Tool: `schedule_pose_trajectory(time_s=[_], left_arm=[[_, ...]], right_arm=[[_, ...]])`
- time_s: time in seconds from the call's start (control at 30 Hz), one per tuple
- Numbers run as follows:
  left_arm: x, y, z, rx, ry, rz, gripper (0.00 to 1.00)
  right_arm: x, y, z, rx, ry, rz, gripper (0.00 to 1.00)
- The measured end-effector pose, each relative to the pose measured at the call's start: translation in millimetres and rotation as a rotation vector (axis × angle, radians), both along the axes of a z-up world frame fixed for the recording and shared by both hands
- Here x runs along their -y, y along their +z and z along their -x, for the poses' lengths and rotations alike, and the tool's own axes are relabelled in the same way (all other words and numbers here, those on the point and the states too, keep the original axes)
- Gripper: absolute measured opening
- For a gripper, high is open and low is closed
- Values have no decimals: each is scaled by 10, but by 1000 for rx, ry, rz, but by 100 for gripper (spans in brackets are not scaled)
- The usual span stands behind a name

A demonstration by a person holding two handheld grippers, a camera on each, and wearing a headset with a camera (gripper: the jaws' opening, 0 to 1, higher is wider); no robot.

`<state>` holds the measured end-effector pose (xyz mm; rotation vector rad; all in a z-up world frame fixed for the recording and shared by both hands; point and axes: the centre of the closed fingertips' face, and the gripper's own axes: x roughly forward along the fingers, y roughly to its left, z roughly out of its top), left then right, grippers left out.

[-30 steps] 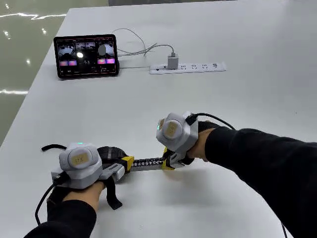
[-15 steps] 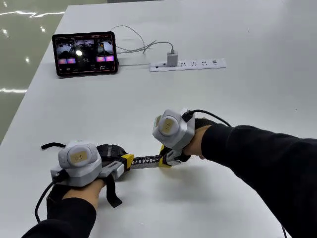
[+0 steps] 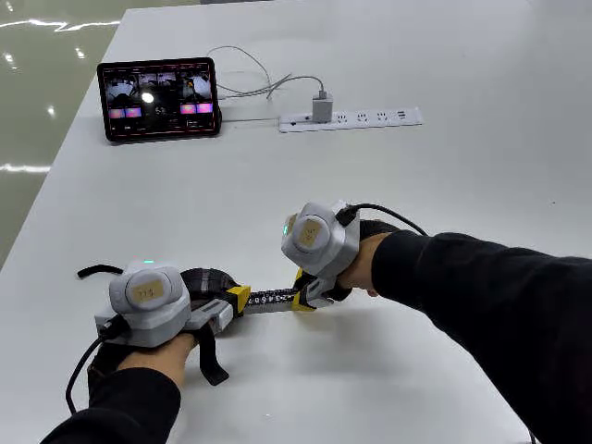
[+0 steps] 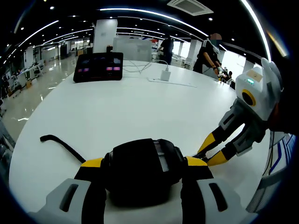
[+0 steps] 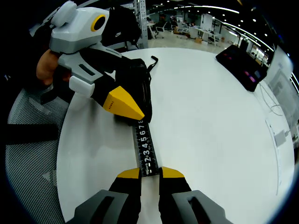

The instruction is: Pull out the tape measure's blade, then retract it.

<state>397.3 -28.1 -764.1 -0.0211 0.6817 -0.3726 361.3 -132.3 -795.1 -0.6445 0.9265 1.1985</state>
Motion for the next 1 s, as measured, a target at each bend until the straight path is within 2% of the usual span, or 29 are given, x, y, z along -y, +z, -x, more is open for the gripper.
schedule_pose_trajectory(time_s=[1.0], left_arm=[[-6, 6, -1, -3, 3, 5, 60]], right_arm=[[-133, 2, -33, 10, -8, -31, 9]])
